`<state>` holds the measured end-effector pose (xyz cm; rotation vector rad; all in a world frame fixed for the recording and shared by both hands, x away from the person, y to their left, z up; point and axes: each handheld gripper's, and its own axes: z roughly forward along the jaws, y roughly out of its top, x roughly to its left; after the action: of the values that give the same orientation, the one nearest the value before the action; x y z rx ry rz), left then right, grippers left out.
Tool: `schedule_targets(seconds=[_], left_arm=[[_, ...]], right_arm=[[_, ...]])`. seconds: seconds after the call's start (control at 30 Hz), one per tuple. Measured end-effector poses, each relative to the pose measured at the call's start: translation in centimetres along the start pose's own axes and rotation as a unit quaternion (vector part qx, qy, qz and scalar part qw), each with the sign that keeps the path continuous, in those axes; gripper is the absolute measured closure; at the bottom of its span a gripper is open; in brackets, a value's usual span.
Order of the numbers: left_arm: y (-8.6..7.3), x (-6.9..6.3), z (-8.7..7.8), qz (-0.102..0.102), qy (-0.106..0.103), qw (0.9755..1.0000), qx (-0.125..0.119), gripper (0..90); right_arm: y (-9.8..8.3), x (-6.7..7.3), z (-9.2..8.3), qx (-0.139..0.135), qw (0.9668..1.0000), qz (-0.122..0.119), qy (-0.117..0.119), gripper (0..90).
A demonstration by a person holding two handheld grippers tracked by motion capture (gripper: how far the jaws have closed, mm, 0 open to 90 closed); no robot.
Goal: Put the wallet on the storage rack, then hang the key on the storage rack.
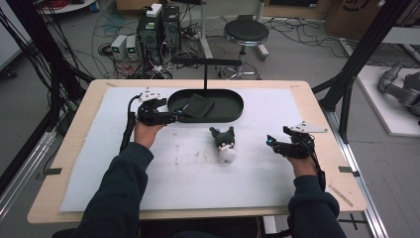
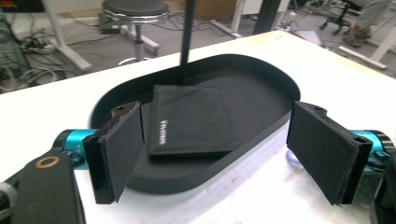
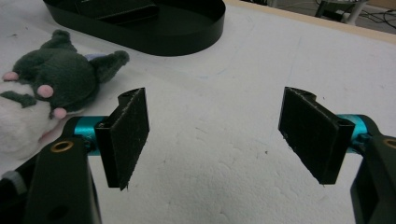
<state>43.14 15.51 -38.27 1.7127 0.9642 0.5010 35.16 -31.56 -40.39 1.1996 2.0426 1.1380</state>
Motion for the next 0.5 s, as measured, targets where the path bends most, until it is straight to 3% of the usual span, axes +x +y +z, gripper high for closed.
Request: schedule_targets(seconds=[0.13, 0.3, 0.5], left_arm=[[-0.1, 0.7, -1.5, -0.007, 0.009, 0.9999, -0.009, 19.1], [-0.5, 1.1, -3.1, -0.005, -0.002, 0.9998, -0.018, 19.0], [-2.0, 1.3, -5.2, -0.012, 0.004, 0.9994, -0.033, 19.0]], right_arm=[[0.2, 0.3, 0.0, -0.008, 1.0000, 0.000, 0.003, 23.4], [0.5, 0.9, 0.5, -0.004, 1.0000, 0.000, 0.008, 21.8], [0.8, 1.8, 0.8, -0.002, 0.9999, -0.011, 0.011, 20.6]])
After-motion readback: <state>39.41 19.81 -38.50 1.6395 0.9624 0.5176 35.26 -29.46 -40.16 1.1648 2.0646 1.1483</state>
